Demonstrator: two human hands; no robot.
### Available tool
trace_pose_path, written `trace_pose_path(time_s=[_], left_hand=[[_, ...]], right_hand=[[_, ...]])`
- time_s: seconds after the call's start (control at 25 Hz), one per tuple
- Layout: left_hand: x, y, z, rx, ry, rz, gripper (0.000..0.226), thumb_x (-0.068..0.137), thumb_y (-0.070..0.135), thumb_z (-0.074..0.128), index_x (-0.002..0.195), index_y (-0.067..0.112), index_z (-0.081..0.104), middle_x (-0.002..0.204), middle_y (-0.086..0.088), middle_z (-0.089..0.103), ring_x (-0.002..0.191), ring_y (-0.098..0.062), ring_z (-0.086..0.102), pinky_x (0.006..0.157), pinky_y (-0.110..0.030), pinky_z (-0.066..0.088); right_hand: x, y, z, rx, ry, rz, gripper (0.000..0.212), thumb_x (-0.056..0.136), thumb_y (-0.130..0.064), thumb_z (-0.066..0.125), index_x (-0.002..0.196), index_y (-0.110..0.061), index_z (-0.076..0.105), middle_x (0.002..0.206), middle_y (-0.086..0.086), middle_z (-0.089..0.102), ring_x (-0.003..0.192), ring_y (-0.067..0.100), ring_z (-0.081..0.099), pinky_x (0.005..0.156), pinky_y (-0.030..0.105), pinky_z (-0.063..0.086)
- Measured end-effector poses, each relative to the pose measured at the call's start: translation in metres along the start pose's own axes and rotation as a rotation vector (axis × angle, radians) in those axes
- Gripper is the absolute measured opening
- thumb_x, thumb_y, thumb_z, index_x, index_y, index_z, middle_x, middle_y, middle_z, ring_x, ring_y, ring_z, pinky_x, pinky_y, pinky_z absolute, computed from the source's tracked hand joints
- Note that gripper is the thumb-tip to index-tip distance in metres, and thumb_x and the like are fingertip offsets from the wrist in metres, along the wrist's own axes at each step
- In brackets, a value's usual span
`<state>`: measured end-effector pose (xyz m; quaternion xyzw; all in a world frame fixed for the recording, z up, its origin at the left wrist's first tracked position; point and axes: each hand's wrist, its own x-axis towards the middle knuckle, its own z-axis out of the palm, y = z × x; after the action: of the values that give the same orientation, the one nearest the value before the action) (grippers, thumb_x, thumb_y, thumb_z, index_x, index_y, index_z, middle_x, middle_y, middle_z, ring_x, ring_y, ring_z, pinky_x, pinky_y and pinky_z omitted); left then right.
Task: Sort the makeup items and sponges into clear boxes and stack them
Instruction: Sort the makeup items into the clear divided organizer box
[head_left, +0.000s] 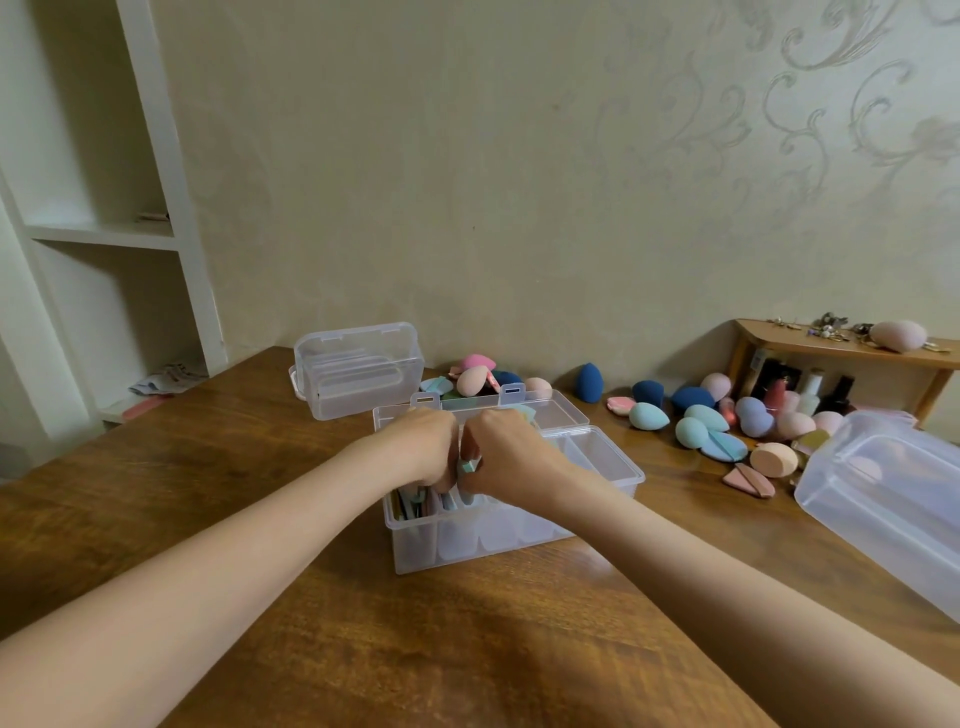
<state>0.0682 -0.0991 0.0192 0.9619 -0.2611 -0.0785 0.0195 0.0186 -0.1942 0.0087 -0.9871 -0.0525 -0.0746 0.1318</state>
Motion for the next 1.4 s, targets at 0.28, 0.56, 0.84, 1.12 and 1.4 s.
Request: trace_pose_path(time_s=[0.28,0.56,0.84,1.12,1.4], left_hand=[[-0.004,0.0,0.005,-0.005,0.047,0.009,0.023,0.086,0.015,0.062,0.107,0.006,0.063,0.09,-0.009,0.055,0.081,-0.019,0.052,0.067,-0.025,0.044],[-0.009,-0.016,0.0,-0.095,0.027,0.108,0.024,0.087,0.014,0.063,0.11,0.013,0.07,0.108,-0.006,0.069,0.09,-0.018,0.061,0.07,-0.022,0.043],[-0.006,-0.041,-0.006,-0.254,-0.052,0.269,0.018,0.084,0.019,0.066,0.101,0.018,0.074,0.104,0.002,0.07,0.098,-0.013,0.063,0.091,-0.032,0.053],[0.024,-0.059,-0.019,-0.425,0.072,0.335,0.016,0.087,0.016,0.063,0.099,0.017,0.074,0.096,0.006,0.068,0.095,-0.008,0.063,0.086,-0.021,0.049],[0.059,-0.085,-0.007,-0.451,-0.026,0.357,0.013,0.086,0.02,0.064,0.097,0.019,0.071,0.094,0.008,0.066,0.094,-0.007,0.063,0.084,-0.019,0.051]], right_hand=[[-0.001,-0.001,0.004,-0.038,0.017,-0.011,0.028,0.084,-0.009,0.065,0.109,0.001,0.062,0.118,0.017,0.056,0.106,0.027,0.054,0.078,0.028,0.042],[0.003,-0.003,0.015,-0.088,-0.056,-0.052,0.028,0.083,-0.009,0.063,0.11,-0.002,0.061,0.113,0.014,0.048,0.092,0.029,0.051,0.075,0.031,0.043],[0.022,0.018,-0.031,0.153,-0.106,0.097,0.026,0.089,-0.017,0.057,0.105,-0.002,0.07,0.102,0.018,0.071,0.075,0.019,0.064,0.066,0.022,0.049],[0.143,0.047,-0.014,0.059,-0.015,0.166,0.028,0.093,-0.009,0.047,0.109,-0.002,0.068,0.111,0.017,0.068,0.099,0.032,0.062,0.071,0.03,0.047],[0.245,0.072,0.048,-0.178,-0.209,0.161,0.028,0.09,-0.013,0.047,0.112,-0.003,0.061,0.12,0.013,0.061,0.108,0.032,0.058,0.085,0.034,0.046]])
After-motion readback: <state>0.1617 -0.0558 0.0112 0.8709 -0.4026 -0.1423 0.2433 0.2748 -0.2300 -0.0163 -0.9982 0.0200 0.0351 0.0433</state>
